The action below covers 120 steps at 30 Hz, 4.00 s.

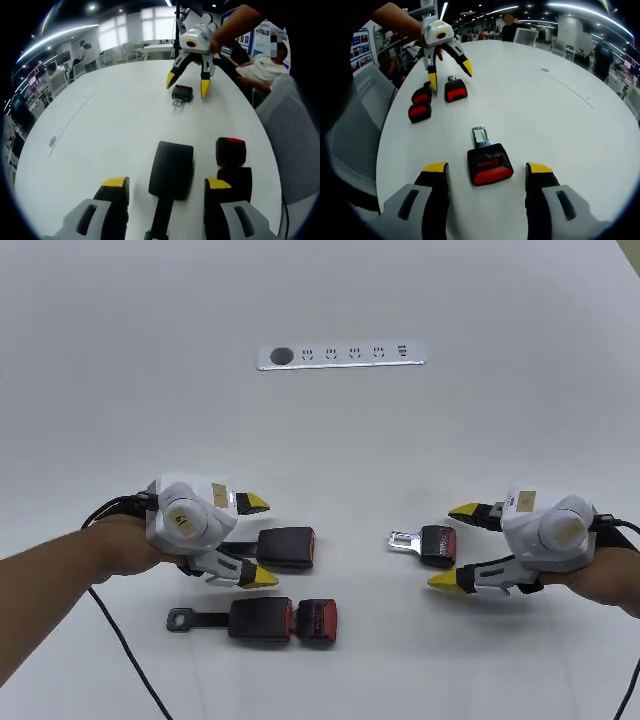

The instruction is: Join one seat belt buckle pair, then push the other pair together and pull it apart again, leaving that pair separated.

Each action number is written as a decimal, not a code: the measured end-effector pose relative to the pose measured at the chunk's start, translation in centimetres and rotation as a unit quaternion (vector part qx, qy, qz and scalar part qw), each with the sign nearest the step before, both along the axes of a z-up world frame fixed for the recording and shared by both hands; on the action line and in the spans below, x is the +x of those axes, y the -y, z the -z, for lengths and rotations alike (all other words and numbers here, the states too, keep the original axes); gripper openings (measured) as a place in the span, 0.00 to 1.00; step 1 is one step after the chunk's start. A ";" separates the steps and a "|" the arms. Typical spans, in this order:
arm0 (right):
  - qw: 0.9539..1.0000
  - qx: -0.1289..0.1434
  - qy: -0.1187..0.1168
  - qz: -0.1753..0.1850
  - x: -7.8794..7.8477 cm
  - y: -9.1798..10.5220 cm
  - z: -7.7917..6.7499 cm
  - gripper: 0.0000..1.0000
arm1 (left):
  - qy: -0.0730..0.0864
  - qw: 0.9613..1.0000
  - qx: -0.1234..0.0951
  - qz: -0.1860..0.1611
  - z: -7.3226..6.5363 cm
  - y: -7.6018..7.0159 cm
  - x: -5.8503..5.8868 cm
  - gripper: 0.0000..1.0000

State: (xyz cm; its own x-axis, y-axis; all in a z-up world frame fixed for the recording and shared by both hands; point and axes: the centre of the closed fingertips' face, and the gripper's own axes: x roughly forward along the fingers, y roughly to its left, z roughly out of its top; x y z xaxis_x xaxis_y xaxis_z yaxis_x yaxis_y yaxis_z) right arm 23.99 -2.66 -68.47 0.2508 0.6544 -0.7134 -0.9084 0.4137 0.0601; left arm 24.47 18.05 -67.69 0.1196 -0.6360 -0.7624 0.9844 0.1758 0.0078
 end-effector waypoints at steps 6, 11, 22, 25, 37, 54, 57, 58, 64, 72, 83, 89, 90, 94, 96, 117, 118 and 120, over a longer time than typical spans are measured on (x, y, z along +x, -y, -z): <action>1.000 -0.007 -0.008 -0.012 -0.1 0.0 0.4 0.52 | 0.000 1.000 0.013 0.019 1.2 0.2 -0.1 0.54; 1.000 -0.006 -0.005 -0.024 -0.1 -0.2 0.1 0.43 | -0.005 1.000 0.009 0.027 1.3 0.6 -0.2 0.49; 0.998 -0.024 0.007 -0.062 0.1 -0.2 0.2 0.34 | -0.010 0.999 0.008 0.032 1.9 0.8 -0.6 0.35; 0.997 -0.036 0.007 -0.068 0.2 -0.1 0.3 0.34 | -0.011 0.999 0.008 0.032 1.9 0.9 -0.6 0.34; 0.995 -0.061 -0.001 -0.076 0.4 0.1 0.9 0.33 | -0.013 0.999 0.014 0.028 1.8 1.0 -0.4 0.34; 0.996 -0.046 -0.001 -0.082 0.3 -3.0 0.8 0.33 | -0.014 0.999 0.018 0.027 1.3 1.1 -0.3 0.33; 0.996 -0.042 -0.001 -0.083 0.6 -3.8 0.7 0.33 | -0.014 0.999 0.018 0.025 1.4 1.1 -0.2 0.33; 0.996 -0.040 0.000 -0.085 0.4 -4.3 0.6 0.33 | -0.014 0.999 0.019 0.025 1.4 1.1 -0.2 0.33; 0.996 -0.035 0.003 -0.088 0.6 -5.7 0.8 0.33 | -0.013 0.999 0.022 0.028 1.3 1.1 -0.2 0.33; 0.995 -0.033 0.006 -0.098 0.2 -7.5 0.9 0.33 | -0.014 0.999 0.024 0.032 1.4 0.9 -0.1 0.33; 0.994 -0.024 0.009 -0.108 0.5 -9.6 1.4 0.33 | -0.014 0.999 0.026 0.032 1.3 0.9 -0.2 0.33; 0.993 -0.020 0.010 -0.115 0.5 -10.7 1.4 0.33 | -0.014 0.999 0.031 0.037 1.4 0.8 -0.2 0.33; 0.993 -0.020 0.010 -0.115 0.4 -10.8 1.4 0.33 | -0.015 0.999 0.032 0.037 1.4 0.8 -0.2 0.33; 0.993 -0.014 0.012 -0.116 0.3 -11.3 1.3 0.33 | -0.018 0.999 0.032 0.038 1.3 0.8 -0.3 0.33; 0.993 -0.008 0.011 -0.117 0.3 -11.8 1.3 0.33 | -0.017 0.998 0.034 0.040 1.3 0.8 -0.3 0.33; 0.993 0.020 0.015 -0.112 0.5 -12.4 0.8 0.32 | -0.021 0.998 0.028 0.049 1.4 0.8 -0.1 0.33; 0.994 0.021 0.013 -0.110 0.5 -12.4 0.9 0.32 | -0.021 0.998 0.027 0.048 1.4 0.8 -0.1 0.33; 0.994 0.021 0.012 -0.108 0.5 -12.5 1.0 0.32 | -0.022 0.998 0.026 0.045 1.3 0.8 -0.1 0.33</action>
State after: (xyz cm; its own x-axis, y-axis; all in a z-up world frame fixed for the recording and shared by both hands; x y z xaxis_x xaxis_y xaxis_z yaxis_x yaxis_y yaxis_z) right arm 24.47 9.85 -69.45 0.1173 0.7245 -0.6792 -0.9772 0.2062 0.0512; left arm 24.35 17.23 -69.02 0.0291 -0.6018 -0.7981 0.9958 0.0869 -0.0292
